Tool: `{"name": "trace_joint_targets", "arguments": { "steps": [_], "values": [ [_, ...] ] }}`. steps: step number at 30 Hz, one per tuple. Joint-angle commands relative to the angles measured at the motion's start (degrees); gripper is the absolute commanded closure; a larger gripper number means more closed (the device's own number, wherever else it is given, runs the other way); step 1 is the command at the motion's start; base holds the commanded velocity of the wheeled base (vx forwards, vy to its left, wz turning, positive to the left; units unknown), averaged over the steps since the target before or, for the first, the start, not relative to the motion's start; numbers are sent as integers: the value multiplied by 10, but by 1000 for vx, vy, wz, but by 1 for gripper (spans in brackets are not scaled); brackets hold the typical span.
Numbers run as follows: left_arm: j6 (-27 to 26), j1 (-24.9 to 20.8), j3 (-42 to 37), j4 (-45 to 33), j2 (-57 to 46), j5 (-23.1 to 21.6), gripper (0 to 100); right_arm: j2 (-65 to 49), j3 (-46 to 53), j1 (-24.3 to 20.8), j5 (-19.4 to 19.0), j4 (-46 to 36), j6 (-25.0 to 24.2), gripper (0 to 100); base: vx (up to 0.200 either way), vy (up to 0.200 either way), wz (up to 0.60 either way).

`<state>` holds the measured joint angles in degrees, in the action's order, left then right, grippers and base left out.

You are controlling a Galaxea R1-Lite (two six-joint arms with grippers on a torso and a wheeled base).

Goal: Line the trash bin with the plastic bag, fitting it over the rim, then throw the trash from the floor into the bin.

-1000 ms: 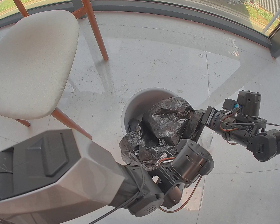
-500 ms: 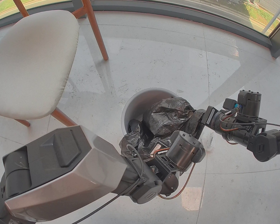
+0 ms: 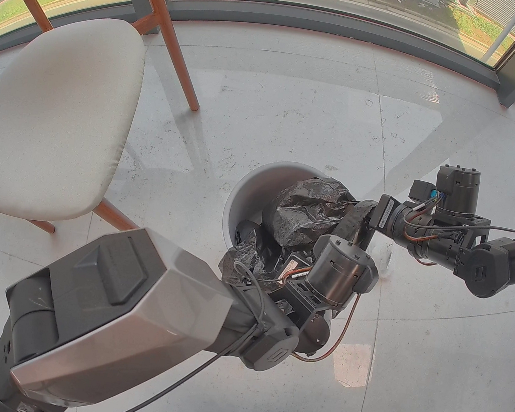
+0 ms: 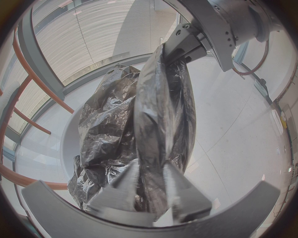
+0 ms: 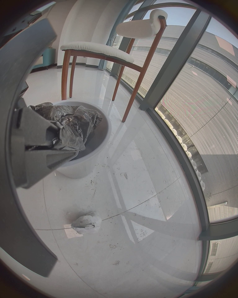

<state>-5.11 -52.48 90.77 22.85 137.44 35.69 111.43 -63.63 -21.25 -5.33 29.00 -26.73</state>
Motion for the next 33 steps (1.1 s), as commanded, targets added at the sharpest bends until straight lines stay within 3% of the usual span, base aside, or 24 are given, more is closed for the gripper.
{"name": "trace_joint_targets", "arguments": {
  "steps": [1,12,17,24,33],
  "values": [
    [0,-1,-1,0,-1,-2,100,-4,0,0,0,-1,0,100,0,0,0],
    [-2,8,-2,-11,-12,-4,100,-6,2,2,0,-4,0,100,0,0,0],
    [-5,11,2,-77,-67,-4,100,-14,8,2,0,-6,-1,100,0,0,0],
    [-25,55,7,-101,-108,-21,100,-25,21,-25,-2,1,1,100,0,0,0],
    [-48,94,102,-101,-106,-41,100,-32,6,-39,-11,2,19,100,0,0,0]
  ]
}}
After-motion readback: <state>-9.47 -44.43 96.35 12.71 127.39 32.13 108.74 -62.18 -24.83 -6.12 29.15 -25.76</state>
